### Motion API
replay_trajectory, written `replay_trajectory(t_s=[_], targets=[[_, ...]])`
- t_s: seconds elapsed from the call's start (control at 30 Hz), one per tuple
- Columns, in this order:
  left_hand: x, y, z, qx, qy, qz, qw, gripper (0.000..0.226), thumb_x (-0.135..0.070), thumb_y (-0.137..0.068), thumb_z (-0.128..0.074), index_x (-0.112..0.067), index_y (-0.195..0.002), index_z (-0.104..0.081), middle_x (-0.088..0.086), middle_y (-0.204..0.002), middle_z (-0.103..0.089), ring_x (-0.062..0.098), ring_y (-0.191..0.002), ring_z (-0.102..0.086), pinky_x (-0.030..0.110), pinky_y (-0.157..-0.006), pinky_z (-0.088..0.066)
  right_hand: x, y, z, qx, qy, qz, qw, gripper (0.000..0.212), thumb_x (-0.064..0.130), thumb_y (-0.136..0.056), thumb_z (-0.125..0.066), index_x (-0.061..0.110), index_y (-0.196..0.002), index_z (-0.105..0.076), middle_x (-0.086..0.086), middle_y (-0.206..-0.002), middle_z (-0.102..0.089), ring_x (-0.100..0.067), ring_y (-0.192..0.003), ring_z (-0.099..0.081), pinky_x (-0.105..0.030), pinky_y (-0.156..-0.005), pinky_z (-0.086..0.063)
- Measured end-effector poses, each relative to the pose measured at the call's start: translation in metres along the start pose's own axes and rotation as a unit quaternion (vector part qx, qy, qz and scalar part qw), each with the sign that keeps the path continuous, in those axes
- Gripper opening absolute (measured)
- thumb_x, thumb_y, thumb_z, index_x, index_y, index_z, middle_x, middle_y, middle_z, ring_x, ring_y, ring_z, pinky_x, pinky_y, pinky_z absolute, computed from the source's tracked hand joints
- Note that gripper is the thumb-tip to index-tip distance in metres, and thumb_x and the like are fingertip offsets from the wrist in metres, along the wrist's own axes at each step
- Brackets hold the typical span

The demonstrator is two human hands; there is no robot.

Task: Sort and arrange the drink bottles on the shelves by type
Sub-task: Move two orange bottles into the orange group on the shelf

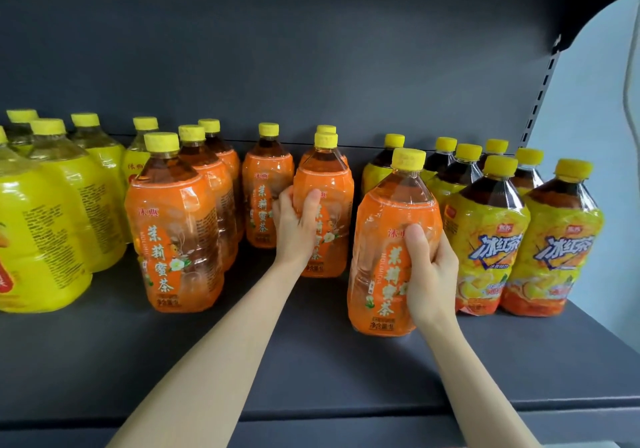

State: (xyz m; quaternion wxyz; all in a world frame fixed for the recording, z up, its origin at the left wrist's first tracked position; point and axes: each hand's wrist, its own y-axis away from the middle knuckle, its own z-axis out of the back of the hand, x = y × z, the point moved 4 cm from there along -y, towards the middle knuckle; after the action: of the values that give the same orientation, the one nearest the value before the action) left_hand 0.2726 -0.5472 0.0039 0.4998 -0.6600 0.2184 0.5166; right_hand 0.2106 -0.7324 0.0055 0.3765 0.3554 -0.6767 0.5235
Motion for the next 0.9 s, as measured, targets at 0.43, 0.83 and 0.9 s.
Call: replay_trajectory(t_s=[0.43,0.83,0.9], targets=[[0.009,-0.008,-0.003,0.006,0.000,-0.030,1.000,0.056,-0.053,-0.092,-0.039,-0.022,-0.138,-0.036,0.006,-0.140,-0.038,0.022,-0.127,-0.042,0.038,-0.104,-0.037,-0.002,-0.002,0.000,0.005,0.000,0.008,1.000,0.056,0.066,-0.061,-0.054,0.027,-0.100,-0.057,0.008,-0.094,-0.070,-0.002,-0.082,-0.070,-0.011,-0.060,-0.051],[0.006,-0.004,-0.006,-0.016,-0.009,-0.038,0.999,0.066,-0.056,-0.087,-0.035,-0.016,-0.139,-0.036,0.009,-0.140,-0.039,0.026,-0.129,-0.040,0.041,-0.107,-0.036,-0.003,-0.001,0.000,0.010,-0.005,0.012,1.000,0.054,0.067,-0.061,-0.055,0.030,-0.101,-0.056,0.009,-0.097,-0.070,-0.001,-0.083,-0.070,-0.010,-0.060,-0.051],[0.004,-0.004,-0.006,-0.004,-0.022,-0.037,0.999,0.058,-0.050,-0.092,-0.037,-0.017,-0.139,-0.036,0.009,-0.140,-0.039,0.025,-0.128,-0.041,0.036,-0.105,-0.036,-0.002,-0.001,0.000,0.011,-0.003,0.012,1.000,0.045,0.061,-0.066,-0.060,0.031,-0.100,-0.056,0.010,-0.096,-0.069,0.000,-0.082,-0.069,-0.010,-0.059,-0.051]])
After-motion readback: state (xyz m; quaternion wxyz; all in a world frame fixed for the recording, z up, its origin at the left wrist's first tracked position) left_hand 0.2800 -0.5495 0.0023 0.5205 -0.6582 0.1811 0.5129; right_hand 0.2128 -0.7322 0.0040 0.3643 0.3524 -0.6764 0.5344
